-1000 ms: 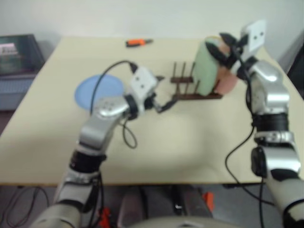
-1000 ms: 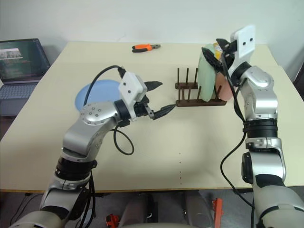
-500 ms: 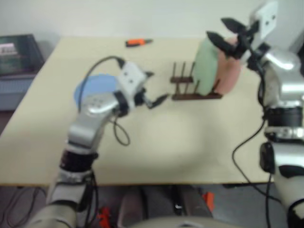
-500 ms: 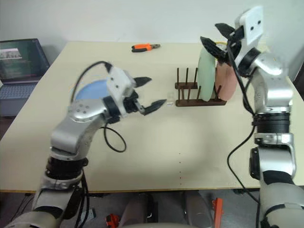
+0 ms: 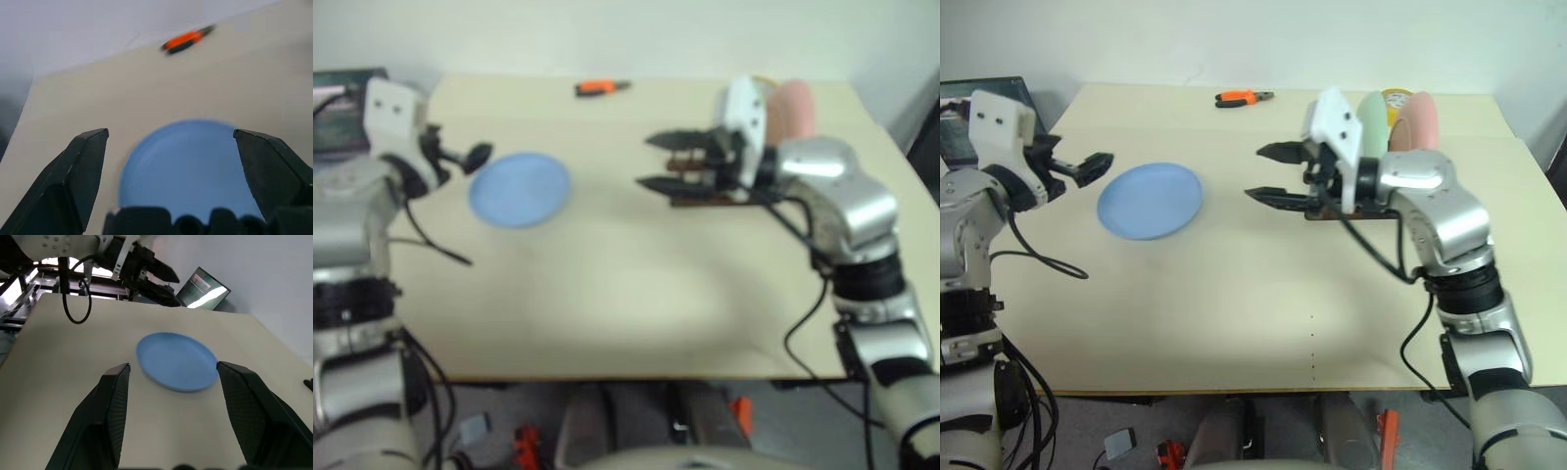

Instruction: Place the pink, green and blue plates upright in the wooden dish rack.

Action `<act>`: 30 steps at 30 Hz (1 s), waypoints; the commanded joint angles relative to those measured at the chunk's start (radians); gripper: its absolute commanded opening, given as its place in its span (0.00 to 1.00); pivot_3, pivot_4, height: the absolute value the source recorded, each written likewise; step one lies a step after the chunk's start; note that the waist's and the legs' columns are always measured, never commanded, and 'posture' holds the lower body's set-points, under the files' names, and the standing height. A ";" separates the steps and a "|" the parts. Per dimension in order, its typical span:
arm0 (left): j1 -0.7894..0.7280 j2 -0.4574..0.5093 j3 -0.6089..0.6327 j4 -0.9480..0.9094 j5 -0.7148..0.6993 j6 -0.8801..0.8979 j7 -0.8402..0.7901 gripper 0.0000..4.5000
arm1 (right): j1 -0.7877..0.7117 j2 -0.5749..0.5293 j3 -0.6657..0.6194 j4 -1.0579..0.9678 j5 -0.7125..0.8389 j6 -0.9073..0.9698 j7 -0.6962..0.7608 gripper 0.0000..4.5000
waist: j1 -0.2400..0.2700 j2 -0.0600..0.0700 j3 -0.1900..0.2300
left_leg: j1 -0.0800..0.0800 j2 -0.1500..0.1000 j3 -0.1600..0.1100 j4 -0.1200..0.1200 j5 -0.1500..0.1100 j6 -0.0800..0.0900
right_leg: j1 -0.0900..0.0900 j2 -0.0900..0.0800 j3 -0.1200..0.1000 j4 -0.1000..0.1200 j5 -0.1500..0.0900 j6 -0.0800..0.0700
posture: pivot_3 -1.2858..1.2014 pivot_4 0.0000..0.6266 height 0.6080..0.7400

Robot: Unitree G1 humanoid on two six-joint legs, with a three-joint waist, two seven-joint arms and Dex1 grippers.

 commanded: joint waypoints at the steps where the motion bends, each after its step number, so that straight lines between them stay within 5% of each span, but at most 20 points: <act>1: -0.076 0.004 0.028 0.166 0.013 -0.088 0.014 1.00 | 0.003 0.036 0.019 -0.012 -0.053 -0.064 -0.049 0.67 | 0.001 -0.001 -0.001 | -0.001 0.000 0.000 0.000 0.000 0.000 | -0.001 0.000 0.000 0.000 0.000 0.000 | 0.52 0.24 1.00; 10: -0.268 -0.066 -0.026 0.709 0.067 -0.230 0.000 1.00 | 0.048 0.077 0.034 0.008 -0.137 -0.112 -0.106 0.67 | 0.004 -0.004 -0.002 | -0.010 -0.001 0.000 0.003 0.000 0.000 | -0.005 -0.002 -0.010 -0.001 0.000 0.000 | 0.52 0.24 1.00; 25: -0.325 -0.121 -0.030 0.933 0.112 -0.326 0.092 1.00 | 0.108 0.051 0.012 -0.044 -0.168 -0.086 -0.152 0.67 | -0.001 -0.004 -0.002 | -0.014 -0.001 -0.006 0.004 0.000 -0.001 | -0.007 -0.002 -0.018 0.001 0.001 -0.002 | 0.52 0.24 1.00; 30: -0.324 -0.135 -0.009 0.943 0.103 -0.328 0.108 0.72 | 0.106 0.052 0.010 -0.046 -0.166 -0.081 -0.163 0.67 | -0.002 -0.004 -0.002 | -0.014 -0.001 -0.007 0.004 0.000 -0.001 | -0.007 -0.002 -0.018 0.001 0.001 -0.002 | 0.52 0.24 1.00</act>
